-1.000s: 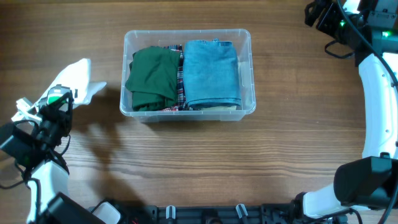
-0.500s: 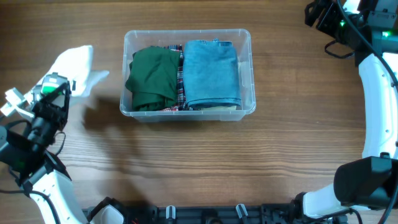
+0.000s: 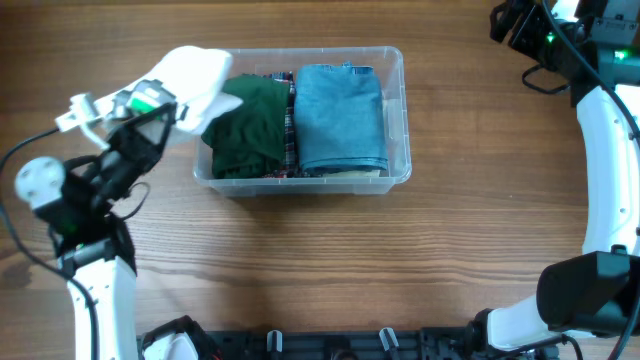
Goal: Pack container
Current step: 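Lift the white T-shirt with the left gripper and carry it over the bin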
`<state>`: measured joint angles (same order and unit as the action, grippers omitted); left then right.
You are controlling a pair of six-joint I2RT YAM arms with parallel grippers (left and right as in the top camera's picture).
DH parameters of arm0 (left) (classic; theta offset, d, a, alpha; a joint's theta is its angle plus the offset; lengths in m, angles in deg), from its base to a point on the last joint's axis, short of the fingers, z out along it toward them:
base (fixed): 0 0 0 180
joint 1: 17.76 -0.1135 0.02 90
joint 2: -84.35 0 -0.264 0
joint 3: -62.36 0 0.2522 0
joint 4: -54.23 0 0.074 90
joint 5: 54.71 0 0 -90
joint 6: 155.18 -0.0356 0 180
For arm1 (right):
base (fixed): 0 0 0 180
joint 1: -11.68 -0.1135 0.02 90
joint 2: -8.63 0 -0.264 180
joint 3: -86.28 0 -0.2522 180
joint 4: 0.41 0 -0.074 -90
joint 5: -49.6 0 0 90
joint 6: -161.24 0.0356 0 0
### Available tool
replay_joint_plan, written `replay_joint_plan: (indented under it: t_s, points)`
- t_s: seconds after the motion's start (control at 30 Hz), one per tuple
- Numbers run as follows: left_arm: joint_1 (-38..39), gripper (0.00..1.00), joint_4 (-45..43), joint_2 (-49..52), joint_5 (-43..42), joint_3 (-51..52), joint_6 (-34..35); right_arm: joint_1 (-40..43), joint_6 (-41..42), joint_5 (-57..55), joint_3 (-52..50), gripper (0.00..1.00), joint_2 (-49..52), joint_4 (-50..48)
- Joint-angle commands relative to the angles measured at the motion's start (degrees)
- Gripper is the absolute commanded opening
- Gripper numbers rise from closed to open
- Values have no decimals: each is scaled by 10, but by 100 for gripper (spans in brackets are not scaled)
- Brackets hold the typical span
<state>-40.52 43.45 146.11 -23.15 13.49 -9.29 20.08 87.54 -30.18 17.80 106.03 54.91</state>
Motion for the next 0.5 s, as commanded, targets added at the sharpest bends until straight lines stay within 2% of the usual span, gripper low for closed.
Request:
replay_joint_plan:
  t_s: [0.0, 0.1, 0.47]
  points:
    - [90, 4, -37, 28, 100, -36, 0, -1, 4, -4, -4, 100, 6, -2]
    - [141, 4, -63, 58, 115, -61, -17, -1, 4, -4, -4, 100, 6, -2]
    - [293, 4, -62, 190, 116, -168, -122, -1, 4, -4, -4, 100, 6, -2]
